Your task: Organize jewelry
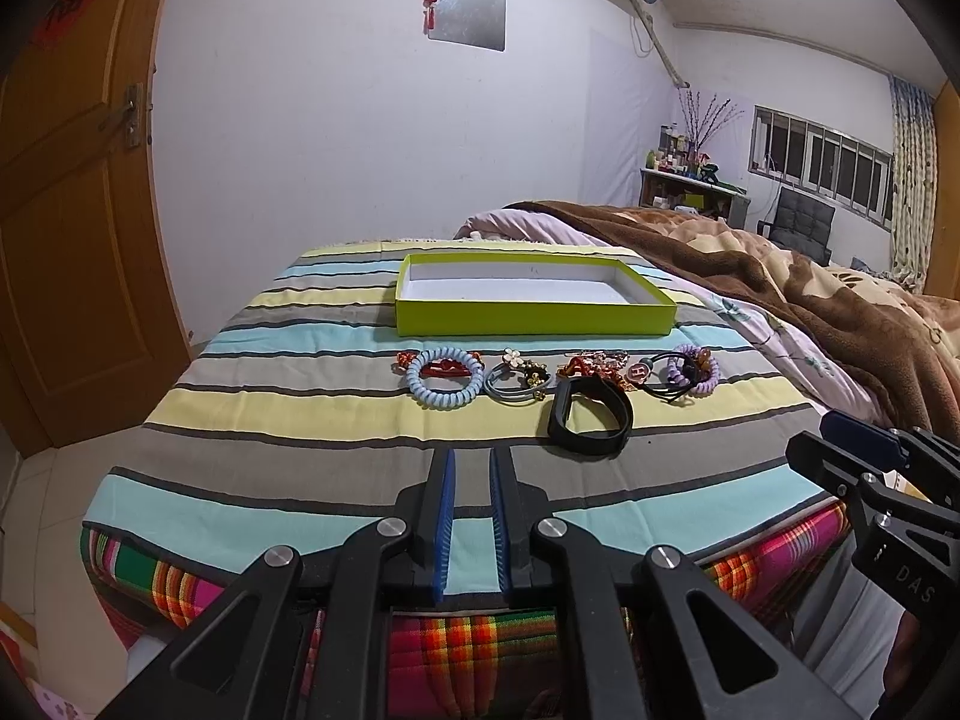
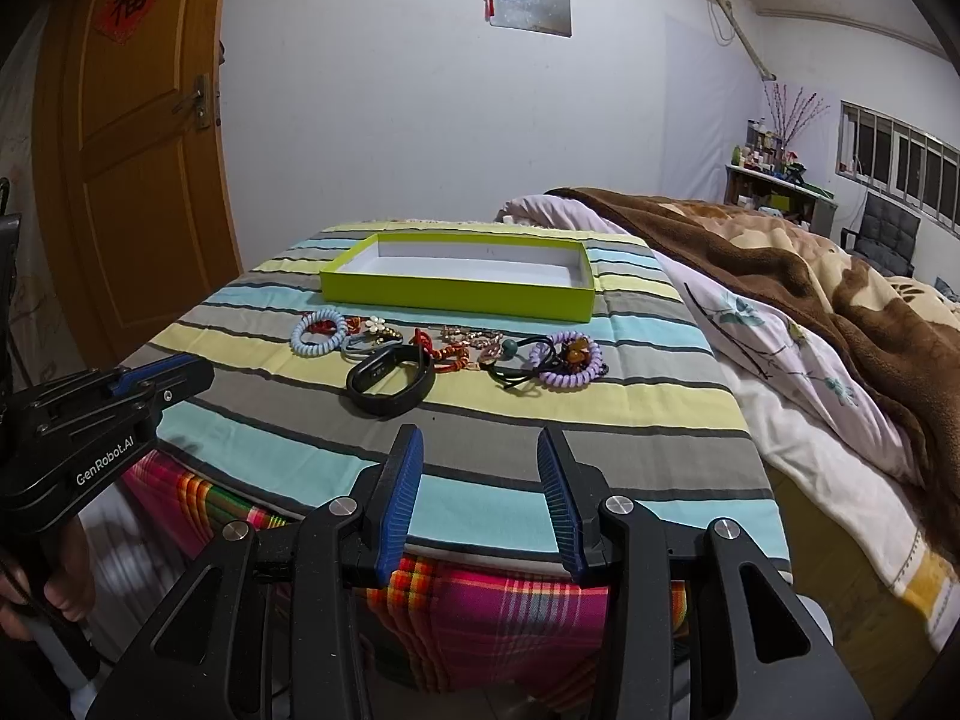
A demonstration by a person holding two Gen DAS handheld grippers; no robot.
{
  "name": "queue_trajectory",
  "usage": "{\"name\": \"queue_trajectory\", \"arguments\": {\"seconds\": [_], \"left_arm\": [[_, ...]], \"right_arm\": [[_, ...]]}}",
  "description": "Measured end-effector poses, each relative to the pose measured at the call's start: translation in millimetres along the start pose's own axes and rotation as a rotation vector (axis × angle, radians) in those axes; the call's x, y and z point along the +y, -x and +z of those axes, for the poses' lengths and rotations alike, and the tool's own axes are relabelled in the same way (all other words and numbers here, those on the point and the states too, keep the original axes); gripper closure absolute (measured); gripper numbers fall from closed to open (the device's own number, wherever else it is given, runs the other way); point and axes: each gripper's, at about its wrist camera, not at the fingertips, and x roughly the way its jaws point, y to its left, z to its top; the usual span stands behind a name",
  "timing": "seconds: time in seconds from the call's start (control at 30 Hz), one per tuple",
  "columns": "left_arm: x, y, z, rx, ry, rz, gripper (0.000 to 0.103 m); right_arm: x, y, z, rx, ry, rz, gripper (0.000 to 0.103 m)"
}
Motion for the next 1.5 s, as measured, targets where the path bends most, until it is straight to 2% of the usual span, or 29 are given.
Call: {"name": "queue_trajectory", "arguments": {"seconds": [1.5], "left_arm": [[0.0, 4.4, 1.1, 0.000, 0.002, 0.005, 0.092]], "right_arm": [[1.3, 1.2, 0.5, -0.002, 0.001, 0.000, 0.062]]}}
